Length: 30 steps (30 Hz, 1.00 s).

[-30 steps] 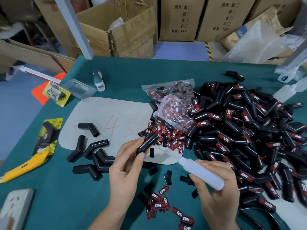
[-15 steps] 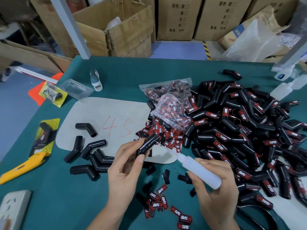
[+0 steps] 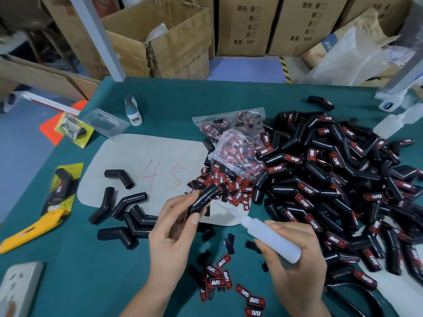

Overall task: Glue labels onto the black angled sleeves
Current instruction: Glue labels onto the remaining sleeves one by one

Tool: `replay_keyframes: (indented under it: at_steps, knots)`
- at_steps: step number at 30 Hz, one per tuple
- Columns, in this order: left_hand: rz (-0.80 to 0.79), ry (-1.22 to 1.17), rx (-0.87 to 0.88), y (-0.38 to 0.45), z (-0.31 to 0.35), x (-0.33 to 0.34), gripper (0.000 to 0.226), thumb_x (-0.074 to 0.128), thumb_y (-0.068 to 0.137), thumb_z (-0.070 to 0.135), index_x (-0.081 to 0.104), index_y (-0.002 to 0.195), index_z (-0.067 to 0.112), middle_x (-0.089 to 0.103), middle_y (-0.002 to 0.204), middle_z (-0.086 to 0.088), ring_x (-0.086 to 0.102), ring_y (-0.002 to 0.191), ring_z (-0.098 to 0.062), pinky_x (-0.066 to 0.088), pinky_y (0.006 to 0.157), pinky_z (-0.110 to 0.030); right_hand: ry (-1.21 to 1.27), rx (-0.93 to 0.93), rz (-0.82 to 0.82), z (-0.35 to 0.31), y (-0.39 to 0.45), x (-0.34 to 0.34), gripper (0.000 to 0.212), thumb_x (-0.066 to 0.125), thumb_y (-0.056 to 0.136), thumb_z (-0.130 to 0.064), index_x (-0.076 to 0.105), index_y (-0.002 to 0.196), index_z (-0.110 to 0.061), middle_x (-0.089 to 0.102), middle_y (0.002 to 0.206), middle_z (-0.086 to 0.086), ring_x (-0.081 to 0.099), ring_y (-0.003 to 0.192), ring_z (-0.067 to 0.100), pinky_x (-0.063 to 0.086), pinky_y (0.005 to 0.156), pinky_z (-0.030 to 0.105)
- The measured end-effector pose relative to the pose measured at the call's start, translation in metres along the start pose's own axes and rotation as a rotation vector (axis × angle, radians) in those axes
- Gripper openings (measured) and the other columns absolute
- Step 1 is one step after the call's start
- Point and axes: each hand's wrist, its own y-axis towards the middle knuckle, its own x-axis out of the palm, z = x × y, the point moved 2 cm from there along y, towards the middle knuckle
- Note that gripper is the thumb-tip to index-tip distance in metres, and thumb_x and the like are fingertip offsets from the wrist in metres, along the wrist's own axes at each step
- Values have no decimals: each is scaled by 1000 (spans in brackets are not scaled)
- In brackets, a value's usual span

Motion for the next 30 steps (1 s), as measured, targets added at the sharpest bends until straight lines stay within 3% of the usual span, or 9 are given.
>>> replay_keyframes:
  at_steps: [6,10,17,30]
  knots:
    - [7,27,-4,0,-1,-1,33,67,97,26,74,128,36,68,126,-1,67,115,-37,54,103,-48,0,5,-9,0,1,0,30,69,98,-48,59,118,-27,60,123,-32,68,107,1,56,86,20]
    - [11,26,-18,-1,0,-1,31,69,98,35,74,129,36,68,127,-1,68,114,-43,52,102,-62,3,-4,-23,1,0,1,31,68,99,-47,59,116,-23,59,123,-32,68,108,0,56,86,18]
    - [16,-2,-25,0,2,-1,33,70,98,46,74,128,32,67,127,-5,67,114,-48,48,102,-71,7,-3,-23,2,-1,1,29,68,99,-47,60,114,-24,59,124,-32,68,108,1,56,86,20]
    - [20,-10,-20,2,5,-1,33,71,98,44,74,128,33,67,126,-5,67,114,-48,52,103,-59,10,-8,-17,1,1,-1,29,69,98,-46,59,117,-26,60,124,-31,68,108,1,56,86,19]
